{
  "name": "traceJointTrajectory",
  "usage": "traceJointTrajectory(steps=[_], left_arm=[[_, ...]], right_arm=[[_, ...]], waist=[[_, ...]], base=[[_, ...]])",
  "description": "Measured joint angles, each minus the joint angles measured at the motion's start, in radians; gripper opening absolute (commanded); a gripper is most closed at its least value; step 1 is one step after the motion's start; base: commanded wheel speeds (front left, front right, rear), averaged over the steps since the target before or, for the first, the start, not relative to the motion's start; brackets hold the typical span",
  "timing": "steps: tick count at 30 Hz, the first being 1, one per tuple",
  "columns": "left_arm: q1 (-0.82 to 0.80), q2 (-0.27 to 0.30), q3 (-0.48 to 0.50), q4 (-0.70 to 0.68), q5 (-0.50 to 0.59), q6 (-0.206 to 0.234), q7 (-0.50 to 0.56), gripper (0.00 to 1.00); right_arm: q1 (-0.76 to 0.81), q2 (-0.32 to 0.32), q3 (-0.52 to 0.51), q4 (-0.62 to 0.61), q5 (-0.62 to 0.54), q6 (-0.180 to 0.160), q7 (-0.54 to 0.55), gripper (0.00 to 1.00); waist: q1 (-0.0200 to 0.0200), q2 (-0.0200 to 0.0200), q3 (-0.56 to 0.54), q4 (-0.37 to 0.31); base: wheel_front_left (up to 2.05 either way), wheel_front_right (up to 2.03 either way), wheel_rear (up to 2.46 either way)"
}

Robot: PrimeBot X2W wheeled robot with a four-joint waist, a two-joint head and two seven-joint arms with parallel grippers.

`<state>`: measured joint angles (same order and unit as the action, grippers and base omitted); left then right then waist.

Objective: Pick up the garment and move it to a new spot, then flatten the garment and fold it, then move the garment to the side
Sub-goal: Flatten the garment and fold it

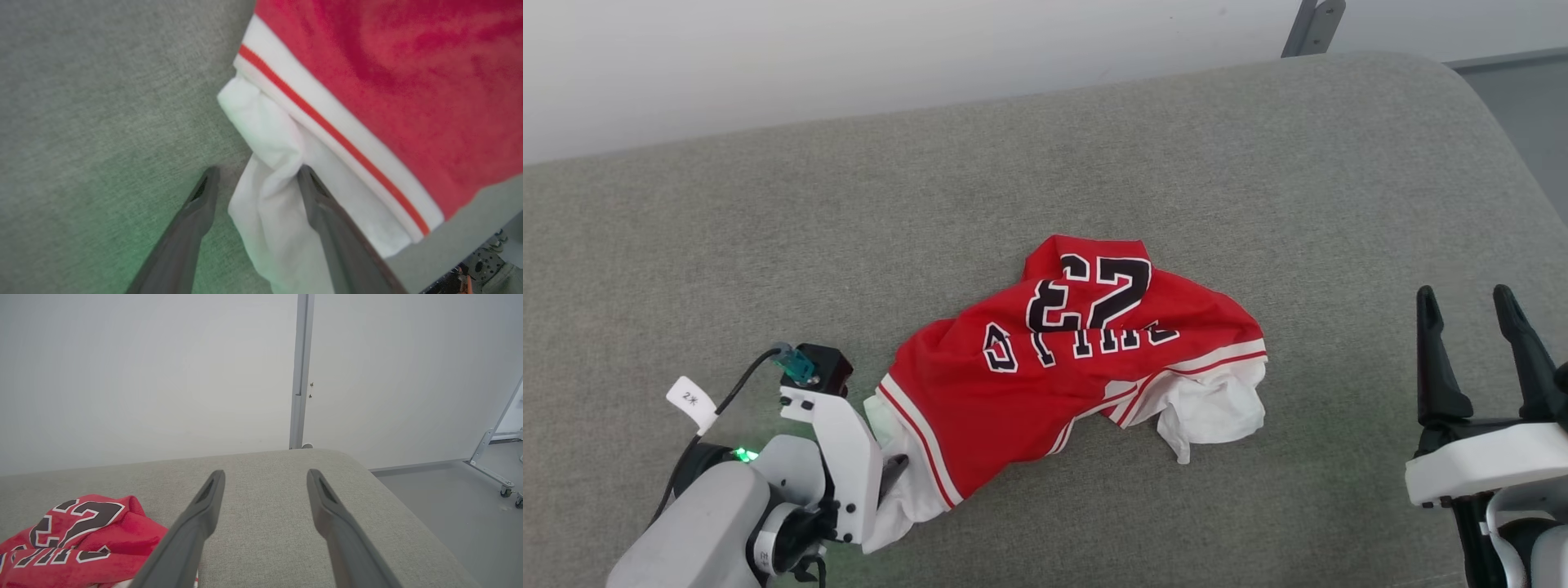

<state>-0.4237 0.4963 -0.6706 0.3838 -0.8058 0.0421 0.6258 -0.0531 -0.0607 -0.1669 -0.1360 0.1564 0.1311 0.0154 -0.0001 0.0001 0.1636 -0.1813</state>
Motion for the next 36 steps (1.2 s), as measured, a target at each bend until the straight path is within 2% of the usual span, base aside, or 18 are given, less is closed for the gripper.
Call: traceJointTrajectory(steps=[9,15,16,23,29,30,31,32,33,36], left_arm=[[-0.002,0.008,-0.005,-0.009,0.003,-0.010,-0.007,0.00],[-0.001,0.114,0.063,-0.039,-0.004,0.026,-0.021,0.00],[-0.001,0.114,0.063,-0.039,-0.004,0.026,-0.021,0.00],[0.020,0.223,0.134,-0.106,-0.023,0.072,-0.015,0.00],[0.061,0.240,0.145,-0.101,-0.054,0.094,0.003,0.00],[0.067,0.239,0.142,-0.095,-0.054,0.094,0.003,0.11],[0.072,0.237,0.140,-0.089,-0.055,0.094,0.003,0.33],[0.075,0.232,0.142,-0.081,-0.060,0.092,0.000,0.60],[0.078,0.226,0.141,-0.076,-0.064,0.090,-0.004,1.00],[0.079,0.219,0.138,-0.066,-0.066,0.080,-0.007,1.00]], right_arm=[[-0.004,0.004,-0.024,0.012,0.001,0.000,-0.010,1.00],[-0.003,0.006,-0.033,-0.004,-0.008,0.000,-0.005,1.00],[-0.003,0.006,-0.033,-0.004,-0.008,0.000,-0.005,1.00],[-0.002,0.007,-0.036,-0.005,-0.008,0.000,-0.001,1.00],[0.002,0.008,-0.034,0.000,-0.008,0.000,0.007,1.00],[0.002,0.008,-0.032,0.000,-0.008,0.000,0.010,1.00],[0.003,0.008,-0.031,0.001,-0.008,0.000,0.011,1.00],[0.003,0.008,-0.030,0.002,-0.008,0.000,0.011,1.00],[0.003,0.008,-0.030,0.003,-0.008,0.000,0.012,1.00],[0.004,0.008,-0.029,0.008,-0.008,0.000,0.019,1.00]], waist=[[0.0001,0.0000,-0.011,0.035],[0.0001,0.0000,-0.021,0.071],[0.0001,0.0000,-0.021,0.071],[0.0000,-0.0001,-0.030,0.102],[0.0001,0.0000,-0.033,0.113],[0.0000,0.0000,-0.034,0.114],[0.0001,0.0000,-0.035,0.114],[0.0001,0.0000,-0.036,0.115],[0.0000,-0.0001,-0.037,0.116],[0.0001,0.0000,-0.045,0.117]], base=[[0.00,0.00,0.00],[0.00,0.00,0.00],[0.00,0.00,0.00],[0.00,0.00,0.00],[0.00,0.00,0.00],[0.00,0.00,0.00],[0.00,0.00,0.00],[0.00,0.00,0.00],[0.00,0.00,0.00],[0.00,0.00,0.00]])
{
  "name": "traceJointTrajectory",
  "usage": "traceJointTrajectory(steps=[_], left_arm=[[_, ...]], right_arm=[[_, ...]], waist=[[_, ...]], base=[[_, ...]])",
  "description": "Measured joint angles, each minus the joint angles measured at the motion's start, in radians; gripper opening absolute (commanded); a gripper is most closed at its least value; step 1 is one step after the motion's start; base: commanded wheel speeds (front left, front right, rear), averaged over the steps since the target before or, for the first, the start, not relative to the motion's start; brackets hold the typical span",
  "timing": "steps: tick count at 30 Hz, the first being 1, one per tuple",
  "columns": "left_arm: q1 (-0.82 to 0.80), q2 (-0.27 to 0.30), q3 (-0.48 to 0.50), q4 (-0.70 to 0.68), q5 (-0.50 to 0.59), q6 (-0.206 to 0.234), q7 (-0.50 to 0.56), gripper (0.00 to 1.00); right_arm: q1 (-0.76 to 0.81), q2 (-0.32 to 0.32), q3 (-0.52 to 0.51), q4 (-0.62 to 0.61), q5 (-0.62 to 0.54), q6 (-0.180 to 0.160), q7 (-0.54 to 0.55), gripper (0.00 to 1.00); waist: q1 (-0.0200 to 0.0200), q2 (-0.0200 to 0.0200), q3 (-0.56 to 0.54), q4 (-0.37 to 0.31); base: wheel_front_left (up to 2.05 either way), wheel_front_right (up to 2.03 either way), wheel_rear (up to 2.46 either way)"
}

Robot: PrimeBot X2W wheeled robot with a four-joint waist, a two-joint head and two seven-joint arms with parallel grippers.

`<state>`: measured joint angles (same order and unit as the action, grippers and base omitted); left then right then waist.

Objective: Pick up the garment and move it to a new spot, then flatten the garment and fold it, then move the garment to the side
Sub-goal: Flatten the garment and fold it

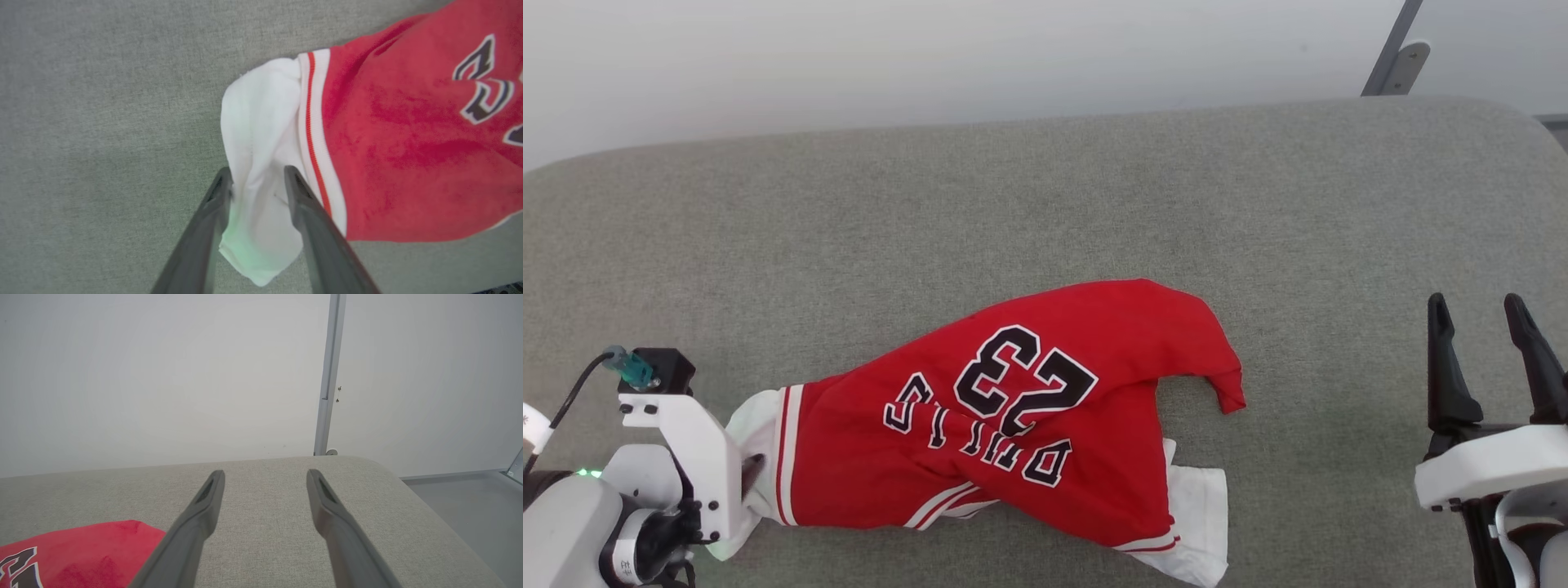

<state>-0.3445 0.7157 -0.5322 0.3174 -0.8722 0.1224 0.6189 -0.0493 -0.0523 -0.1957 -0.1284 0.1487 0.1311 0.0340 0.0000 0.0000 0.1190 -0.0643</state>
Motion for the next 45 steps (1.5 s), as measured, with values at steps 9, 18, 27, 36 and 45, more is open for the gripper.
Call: traceJointTrajectory(steps=[9,18,27,36,45], left_arm=[[-0.063,0.015,-0.009,-0.078,0.000,-0.021,0.049,1.00],[-0.175,-0.031,-0.075,-0.137,0.016,-0.074,0.139,1.00],[-0.275,-0.084,-0.136,0.009,0.042,-0.129,0.193,1.00],[-0.329,-0.132,-0.169,0.225,0.059,-0.165,0.199,1.00],[-0.397,-0.169,-0.162,0.343,0.055,-0.194,0.153,0.00]], right_arm=[[0.019,0.000,0.006,0.004,0.004,0.000,0.008,1.00],[-0.001,0.001,0.033,0.015,0.014,0.000,0.004,1.00],[-0.082,0.001,0.089,0.072,0.037,0.000,-0.024,1.00],[-0.125,0.001,0.096,0.121,0.055,0.000,-0.061,1.00],[-0.132,0.001,0.089,0.140,0.063,0.000,-0.080,1.00]], waist=[[0.0000,0.0000,-0.026,-0.004],[0.0000,0.0000,-0.024,-0.059],[0.0000,0.0000,0.010,-0.160],[0.0000,0.0000,0.072,-0.246],[0.0000,0.0000,0.104,-0.250]], base=[[0.00,0.00,0.00],[0.00,0.00,0.00],[0.00,0.00,0.00],[0.00,0.00,0.00],[0.00,0.00,0.00]])
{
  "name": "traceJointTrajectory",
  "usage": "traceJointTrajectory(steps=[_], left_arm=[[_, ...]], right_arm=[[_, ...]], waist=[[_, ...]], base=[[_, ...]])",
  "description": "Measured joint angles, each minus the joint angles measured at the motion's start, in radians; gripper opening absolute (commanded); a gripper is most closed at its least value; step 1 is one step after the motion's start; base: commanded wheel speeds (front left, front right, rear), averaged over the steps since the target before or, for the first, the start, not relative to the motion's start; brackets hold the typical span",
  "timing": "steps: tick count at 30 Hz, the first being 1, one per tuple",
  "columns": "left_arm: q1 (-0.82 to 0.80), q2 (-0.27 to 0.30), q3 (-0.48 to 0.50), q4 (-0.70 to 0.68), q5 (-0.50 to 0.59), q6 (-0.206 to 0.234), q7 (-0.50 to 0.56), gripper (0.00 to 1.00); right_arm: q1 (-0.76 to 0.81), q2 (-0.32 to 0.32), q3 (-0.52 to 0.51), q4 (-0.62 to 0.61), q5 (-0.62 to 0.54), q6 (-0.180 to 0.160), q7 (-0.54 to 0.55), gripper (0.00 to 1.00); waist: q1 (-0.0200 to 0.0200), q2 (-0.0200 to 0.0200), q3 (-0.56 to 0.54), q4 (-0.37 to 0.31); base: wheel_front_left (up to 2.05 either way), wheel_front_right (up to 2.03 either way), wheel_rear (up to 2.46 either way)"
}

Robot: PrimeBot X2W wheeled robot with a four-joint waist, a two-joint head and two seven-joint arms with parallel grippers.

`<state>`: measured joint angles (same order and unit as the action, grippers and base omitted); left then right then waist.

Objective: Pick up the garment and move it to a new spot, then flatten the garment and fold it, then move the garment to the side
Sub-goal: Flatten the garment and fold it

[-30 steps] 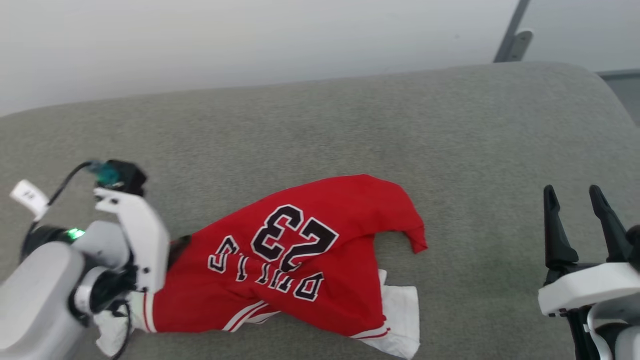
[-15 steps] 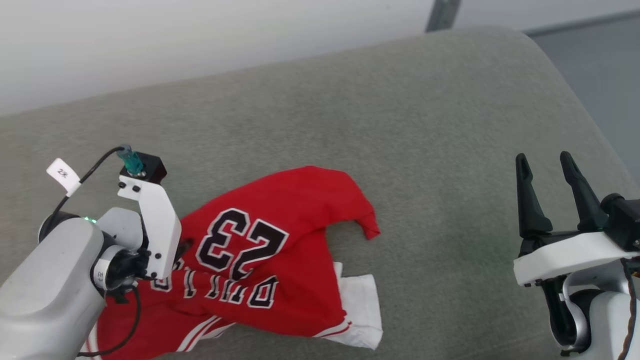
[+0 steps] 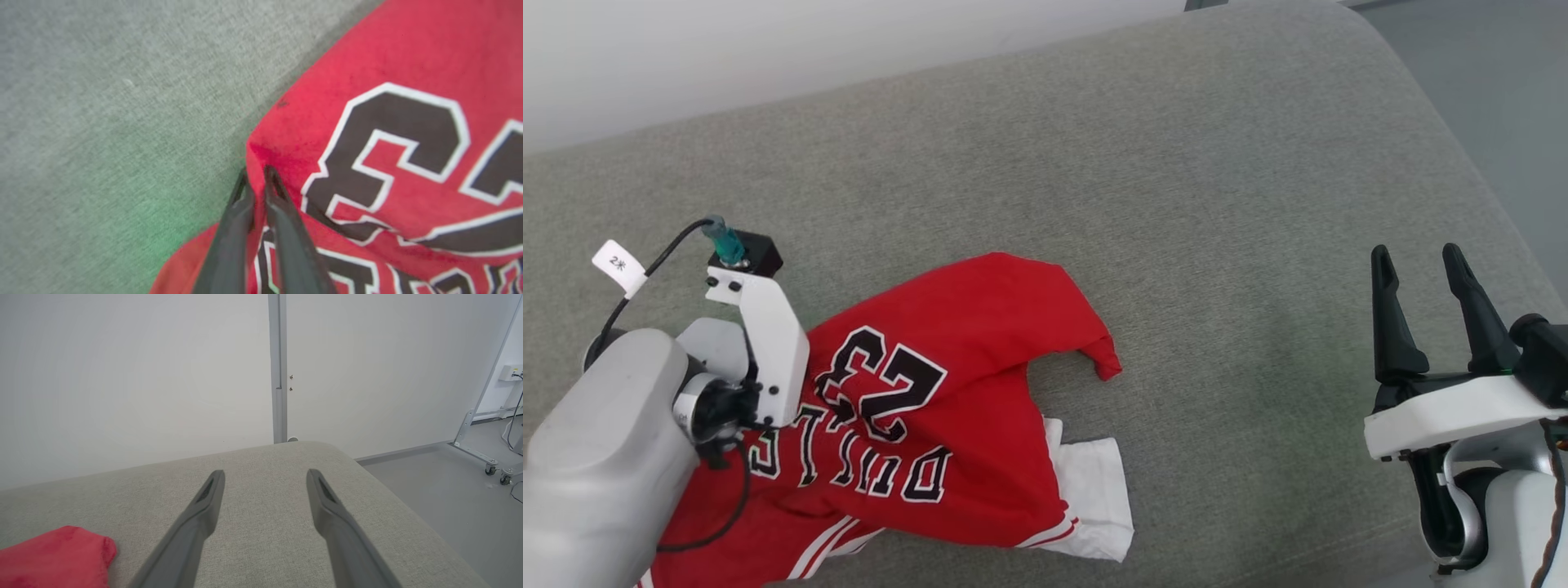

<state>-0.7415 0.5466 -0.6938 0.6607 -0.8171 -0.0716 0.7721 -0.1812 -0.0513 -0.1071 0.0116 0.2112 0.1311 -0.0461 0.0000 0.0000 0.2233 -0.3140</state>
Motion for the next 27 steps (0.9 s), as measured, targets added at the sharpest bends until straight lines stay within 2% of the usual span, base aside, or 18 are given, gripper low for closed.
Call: traceJointTrajectory(steps=[4,15,20,21,23,27], left_arm=[[-0.031,-0.011,0.015,0.032,0.001,-0.005,-0.062,0.00],[-0.160,0.020,0.052,0.140,0.050,-0.001,-0.248,0.00],[-0.188,0.007,0.047,0.218,0.071,-0.004,-0.290,0.00],[-0.188,-0.003,0.046,0.233,0.067,-0.006,-0.289,0.36],[-0.188,-0.013,0.046,0.245,0.062,-0.010,-0.288,0.98],[-0.188,-0.042,0.051,0.274,0.033,-0.025,-0.298,1.00]], right_arm=[[-0.002,0.000,-0.007,0.010,0.000,0.000,-0.007,1.00],[-0.016,0.000,0.003,0.017,0.001,0.000,-0.007,1.00],[-0.022,0.000,0.013,0.024,0.001,0.000,-0.007,1.00],[-0.023,0.000,0.016,0.026,0.001,0.000,-0.007,1.00],[-0.023,0.000,0.021,0.028,0.001,0.000,-0.007,1.00],[-0.023,0.000,0.037,0.031,-0.001,0.000,0.002,1.00]], waist=[[0.0000,0.0000,0.002,0.014],[0.0000,0.0000,0.009,0.041],[0.0000,0.0000,0.012,0.046],[0.0000,0.0000,0.010,0.048],[0.0000,0.0000,0.009,0.050],[0.0000,0.0000,0.000,0.064]], base=[[0.00,0.00,0.00],[0.00,0.00,0.00],[0.00,0.00,0.00],[0.00,0.00,0.00],[0.00,0.00,0.00],[0.00,0.00,0.00]])
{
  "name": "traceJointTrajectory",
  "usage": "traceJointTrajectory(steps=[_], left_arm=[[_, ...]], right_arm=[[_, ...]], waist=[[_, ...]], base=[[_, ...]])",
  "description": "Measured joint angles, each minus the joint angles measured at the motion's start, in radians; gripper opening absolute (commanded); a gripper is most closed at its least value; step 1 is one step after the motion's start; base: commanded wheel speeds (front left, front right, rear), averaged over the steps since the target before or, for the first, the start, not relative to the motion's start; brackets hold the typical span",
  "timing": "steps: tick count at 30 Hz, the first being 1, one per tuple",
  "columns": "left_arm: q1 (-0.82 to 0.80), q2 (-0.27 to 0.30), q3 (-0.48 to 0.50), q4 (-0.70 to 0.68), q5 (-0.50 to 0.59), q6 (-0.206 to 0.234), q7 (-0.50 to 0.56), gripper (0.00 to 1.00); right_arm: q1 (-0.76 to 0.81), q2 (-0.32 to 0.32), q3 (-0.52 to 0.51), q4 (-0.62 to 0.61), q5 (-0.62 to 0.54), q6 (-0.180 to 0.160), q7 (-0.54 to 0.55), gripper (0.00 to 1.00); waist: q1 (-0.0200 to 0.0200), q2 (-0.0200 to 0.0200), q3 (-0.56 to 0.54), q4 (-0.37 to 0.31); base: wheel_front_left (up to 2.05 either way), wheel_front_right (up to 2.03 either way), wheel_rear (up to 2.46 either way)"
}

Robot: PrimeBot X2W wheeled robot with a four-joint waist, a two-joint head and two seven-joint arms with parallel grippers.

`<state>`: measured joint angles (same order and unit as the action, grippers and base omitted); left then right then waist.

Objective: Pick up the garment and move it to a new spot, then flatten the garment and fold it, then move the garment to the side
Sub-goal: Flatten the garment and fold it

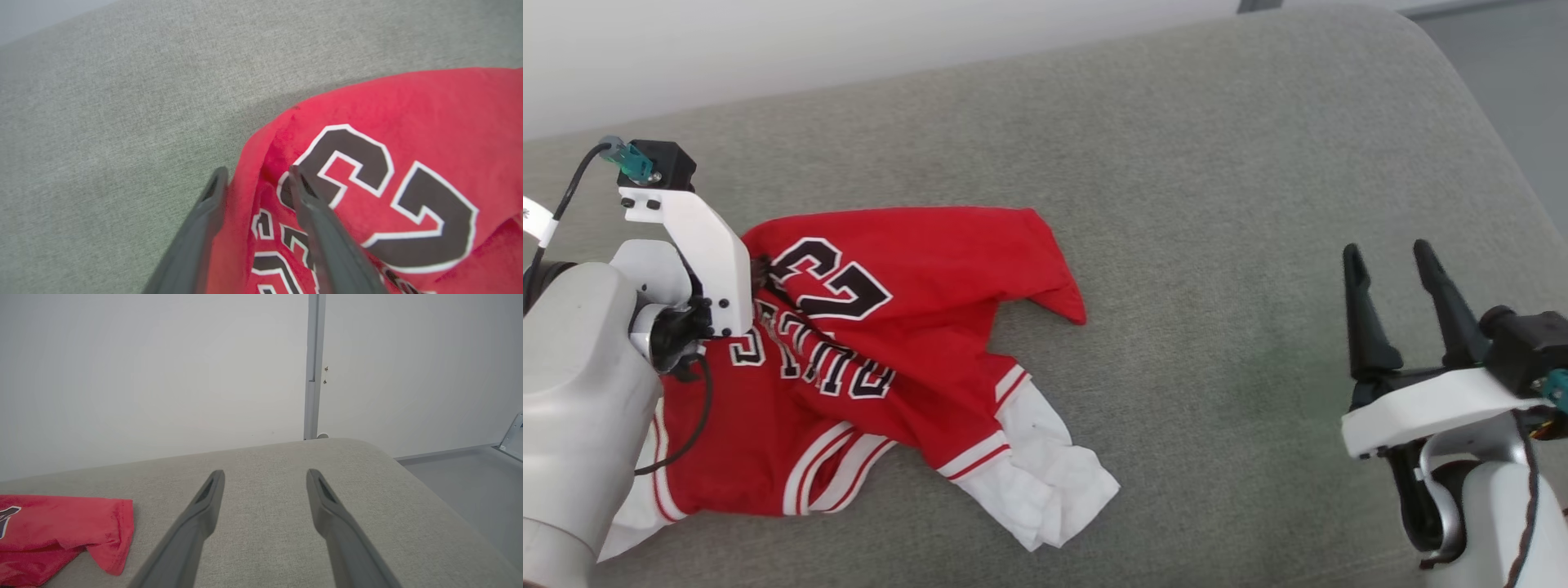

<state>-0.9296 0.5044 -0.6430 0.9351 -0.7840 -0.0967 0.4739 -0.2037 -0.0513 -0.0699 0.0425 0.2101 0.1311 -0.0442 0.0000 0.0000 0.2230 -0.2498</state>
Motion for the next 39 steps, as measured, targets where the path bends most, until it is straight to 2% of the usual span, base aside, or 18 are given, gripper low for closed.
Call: traceJointTrajectory(steps=[7,19,25,33,39], left_arm=[[0.004,-0.016,-0.009,-0.028,-0.008,-0.019,-0.089,1.00],[0.152,0.031,-0.024,-0.259,0.004,-0.026,-0.333,1.00],[0.271,0.067,0.001,-0.381,0.005,0.027,-0.451,1.00],[0.419,0.107,0.047,-0.536,0.002,0.099,-0.599,1.00],[0.507,0.118,0.081,-0.613,-0.004,0.150,-0.671,1.00]], right_arm=[[0.034,0.000,0.034,-0.002,-0.018,0.000,0.033,1.00],[0.121,-0.043,0.101,-0.027,0.005,0.000,0.111,1.00],[0.155,-0.084,0.175,-0.033,0.054,0.000,0.198,1.00],[0.187,-0.178,0.291,-0.023,0.148,0.000,0.402,1.00],[0.189,-0.243,0.347,-0.027,0.208,0.000,0.555,1.00]], waist=[[0.0000,0.0000,-0.036,0.045],[0.0000,0.0000,-0.114,0.169],[0.0000,0.0000,-0.145,0.241],[0.0000,0.0000,-0.164,0.336],[0.0000,0.0000,-0.155,0.398]], base=[[0.00,0.00,0.00],[0.00,0.00,0.00],[0.00,0.00,0.00],[0.00,0.00,0.00],[0.00,0.00,0.00]])
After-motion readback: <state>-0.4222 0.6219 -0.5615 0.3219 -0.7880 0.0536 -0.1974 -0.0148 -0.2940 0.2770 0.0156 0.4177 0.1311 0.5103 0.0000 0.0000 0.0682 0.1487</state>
